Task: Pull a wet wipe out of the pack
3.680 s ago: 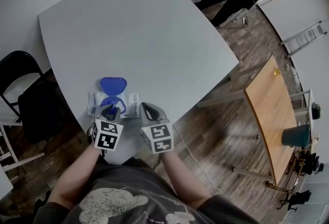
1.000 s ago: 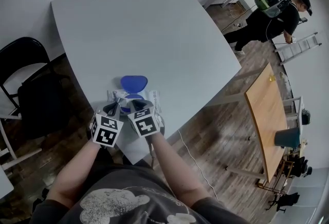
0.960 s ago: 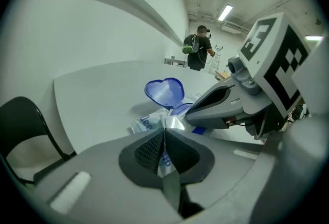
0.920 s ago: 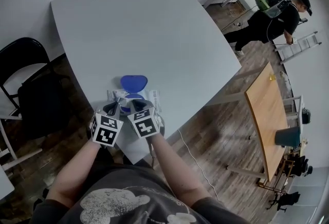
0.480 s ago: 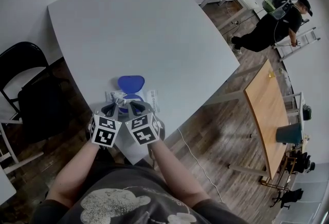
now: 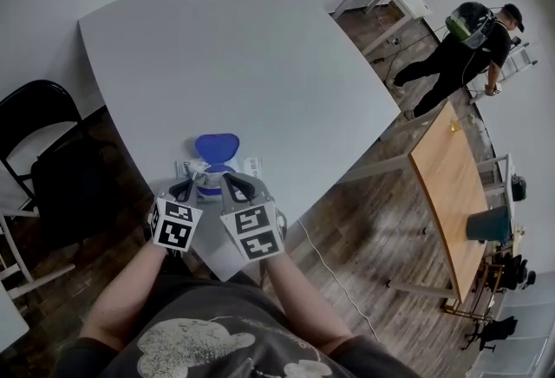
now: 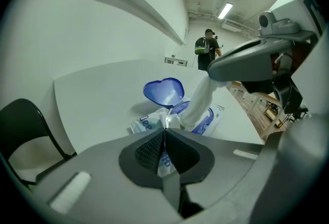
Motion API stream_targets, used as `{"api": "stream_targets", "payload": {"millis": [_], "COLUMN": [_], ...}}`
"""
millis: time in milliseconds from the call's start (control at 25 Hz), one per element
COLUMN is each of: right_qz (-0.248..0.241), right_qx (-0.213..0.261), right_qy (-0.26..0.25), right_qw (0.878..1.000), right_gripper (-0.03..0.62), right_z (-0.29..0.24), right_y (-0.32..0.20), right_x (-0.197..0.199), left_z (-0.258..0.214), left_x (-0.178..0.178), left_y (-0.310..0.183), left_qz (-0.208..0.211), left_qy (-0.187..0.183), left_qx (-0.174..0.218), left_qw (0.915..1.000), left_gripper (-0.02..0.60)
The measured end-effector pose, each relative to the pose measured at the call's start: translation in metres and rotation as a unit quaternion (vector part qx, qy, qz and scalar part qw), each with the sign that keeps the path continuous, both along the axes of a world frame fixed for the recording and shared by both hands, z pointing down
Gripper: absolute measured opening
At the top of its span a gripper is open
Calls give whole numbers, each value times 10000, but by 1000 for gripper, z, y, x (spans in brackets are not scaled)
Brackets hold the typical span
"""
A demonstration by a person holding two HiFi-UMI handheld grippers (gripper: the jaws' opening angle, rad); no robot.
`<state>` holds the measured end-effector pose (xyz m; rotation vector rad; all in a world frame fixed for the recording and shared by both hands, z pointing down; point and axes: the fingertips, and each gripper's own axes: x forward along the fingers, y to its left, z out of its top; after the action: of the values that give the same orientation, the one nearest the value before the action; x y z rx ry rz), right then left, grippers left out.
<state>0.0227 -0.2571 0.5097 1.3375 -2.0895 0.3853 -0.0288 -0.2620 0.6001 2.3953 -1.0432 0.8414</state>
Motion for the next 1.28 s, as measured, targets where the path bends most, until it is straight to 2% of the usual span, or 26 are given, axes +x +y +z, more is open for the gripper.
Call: {"api": "stream_targets", "payload": {"millis": [280, 480, 800, 1040, 1160, 1280], "right_qz": [285, 649, 1166, 1340, 1336, 1163], "right_qx": [496, 550, 610, 617, 700, 851], "right_qy": [-267, -236, -176, -121, -165, -308], "right_qw": [9980, 9961, 9911, 9890, 9884, 9891], "right_gripper": [-5, -5, -5, -5, -5, -5], "right_z": [-50, -53, -54, -59, -59, -64], "right_y": [2, 9, 12, 24, 24, 29], "right_x": [26, 48, 66, 64, 65, 65], "left_z": [3, 5, 4, -1, -13, -29], "left_x": [2, 0, 0, -8, -17, -31], "left_y": [-3, -4, 2, 13, 21, 28], "left_qz": [52, 167, 309, 423, 288, -140], "left_qy": [-48, -15, 311, 572, 701, 811], "left_qx": [-28, -58, -148, -227, -239, -84], "left_qw": [10000, 9998, 9989, 9972, 9968, 9966], "left_gripper": [25, 26, 34, 89, 98, 98]}}
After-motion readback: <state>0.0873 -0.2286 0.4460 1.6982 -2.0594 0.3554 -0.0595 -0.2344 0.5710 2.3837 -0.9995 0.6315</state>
